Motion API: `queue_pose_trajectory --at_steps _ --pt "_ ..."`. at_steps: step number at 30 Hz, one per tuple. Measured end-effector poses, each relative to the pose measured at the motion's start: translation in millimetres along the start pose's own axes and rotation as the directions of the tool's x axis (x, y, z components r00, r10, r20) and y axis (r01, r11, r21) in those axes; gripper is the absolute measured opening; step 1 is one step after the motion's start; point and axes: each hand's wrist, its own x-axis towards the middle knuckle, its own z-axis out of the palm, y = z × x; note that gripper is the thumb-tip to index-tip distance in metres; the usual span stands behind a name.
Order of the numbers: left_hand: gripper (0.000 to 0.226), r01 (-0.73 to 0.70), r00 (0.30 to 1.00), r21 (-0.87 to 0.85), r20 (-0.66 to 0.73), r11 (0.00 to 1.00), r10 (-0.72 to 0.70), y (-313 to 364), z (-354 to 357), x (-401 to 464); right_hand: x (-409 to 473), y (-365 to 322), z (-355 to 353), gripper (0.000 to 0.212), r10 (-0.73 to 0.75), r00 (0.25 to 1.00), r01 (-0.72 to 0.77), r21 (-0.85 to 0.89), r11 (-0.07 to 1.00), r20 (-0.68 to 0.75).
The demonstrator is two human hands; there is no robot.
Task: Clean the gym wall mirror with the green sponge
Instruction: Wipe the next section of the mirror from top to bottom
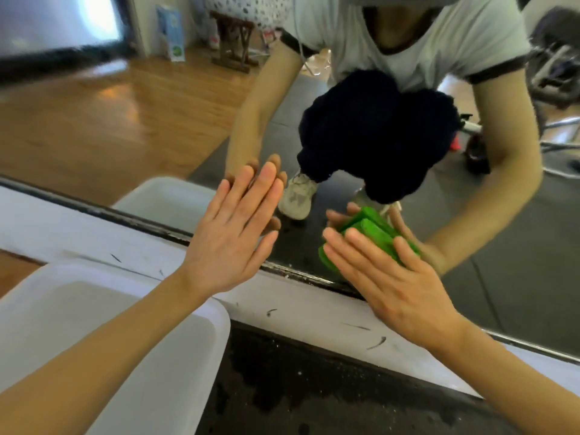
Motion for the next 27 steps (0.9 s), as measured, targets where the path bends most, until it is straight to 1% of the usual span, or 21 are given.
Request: queue_pose_trajectory --at_steps 1,3,4,5,6,7,8,9,10,12,13,15,16,18,19,20,21,23,24,25,27 --pt "0.065 0.0 1.0 0.006 -0.012 1.0 0.0 0 2 0 19 14 -6 0.056 0.124 0.988 -0.121 0.044 0.992 -0.097" --pt "0.063 0.002 1.0 0.012 -0.023 1.0 -0.002 1 3 1 55 31 -16 0.057 0.389 0.893 -0.343 0.217 0.914 -0.226" --pt "0.063 0.001 1.0 0.011 -0.027 1.0 -0.001 0 3 0 70 30 -17 0.056 0.478 0.842 -0.415 0.267 0.87 -0.25" --pt "0.064 -0.002 1.0 0.004 -0.024 1.0 0.002 0 3 0 78 25 -17 0.059 0.513 0.823 -0.453 0.262 0.852 -0.243" --pt "0.066 -0.005 1.0 -0.007 -0.012 1.0 0.005 0 2 0 77 15 -13 0.063 0.467 0.857 -0.43 0.199 0.881 -0.217" --pt "0.071 -0.007 1.0 -0.016 0.003 1.0 0.007 0 0 0 67 -1 -6 0.066 0.357 0.919 -0.338 0.131 0.932 -0.168" --pt "0.075 -0.011 1.0 -0.025 0.015 1.0 0.011 -1 -2 0 50 -18 2 0.064 0.214 0.972 -0.208 0.065 0.976 -0.102" --pt "0.077 -0.019 0.999 -0.036 0.026 0.999 0.02 -3 -4 0 30 -33 10 0.059 0.081 0.996 -0.081 0.025 0.996 -0.027" --pt "0.078 -0.029 0.999 -0.049 0.033 0.998 0.03 -4 -6 -1 14 -42 15 0.056 -0.003 0.999 0.002 0.013 1.0 0.035" --pt "0.074 -0.023 0.999 -0.058 0.036 0.998 0.026 -11 -11 -3 6 -40 16 0.054 -0.075 0.994 0.074 0.018 0.997 0.079" --pt "0.071 0.004 0.999 -0.057 0.037 0.998 -0.002 -15 -14 -6 14 -31 11 0.054 -0.073 0.996 0.072 0.018 0.997 0.058" --pt "0.067 0.077 0.996 -0.062 0.037 0.995 -0.075 -22 -19 -14 44 -7 -3 0.059 0.067 0.996 -0.062 0.07 0.996 -0.063" --pt "0.066 0.107 0.994 -0.062 0.035 0.992 -0.105 -26 -20 -19 63 4 -8 0.062 0.186 0.972 -0.167 0.137 0.976 -0.141" --pt "0.066 0.14 0.99 -0.067 0.041 0.988 -0.138 -28 -20 -25 97 13 -17 0.06 0.407 0.883 -0.348 0.257 0.902 -0.233" --pt "0.066 0.144 0.989 -0.076 0.036 0.987 -0.141 -28 -19 -26 108 8 -17 0.059 0.462 0.852 -0.396 0.276 0.876 -0.246" --pt "0.066 0.144 0.989 -0.086 0.031 0.986 -0.142 -28 -17 -27 113 0 -16 0.06 0.457 0.858 -0.397 0.258 0.88 -0.237" --pt "0.067 0.141 0.99 -0.097 0.029 0.985 -0.139 -28 -16 -28 108 -14 -12 0.062 0.38 0.903 -0.338 0.213 0.917 -0.201" --pt "0.069 0.128 0.991 -0.099 0.037 0.987 -0.125 -30 -16 -28 78 -45 5 0.061 0.102 0.993 -0.094 0.11 0.989 -0.066" --pt "0.072 0.123 0.992 -0.092 0.045 0.988 -0.119 -32 -16 -28 60 -56 12 0.059 -0.031 0.999 0.029 0.087 0.996 0.014" --pt "0.075 0.121 0.992 -0.084 0.05 0.989 -0.117 -33 -17 -29 47 -62 16 0.057 -0.118 0.989 0.111 0.08 0.991 0.084" --pt "0.079 0.129 0.99 -0.078 0.059 0.989 -0.125 -33 -17 -28 45 -58 16 0.054 -0.195 0.971 0.184 0.088 0.979 0.141"
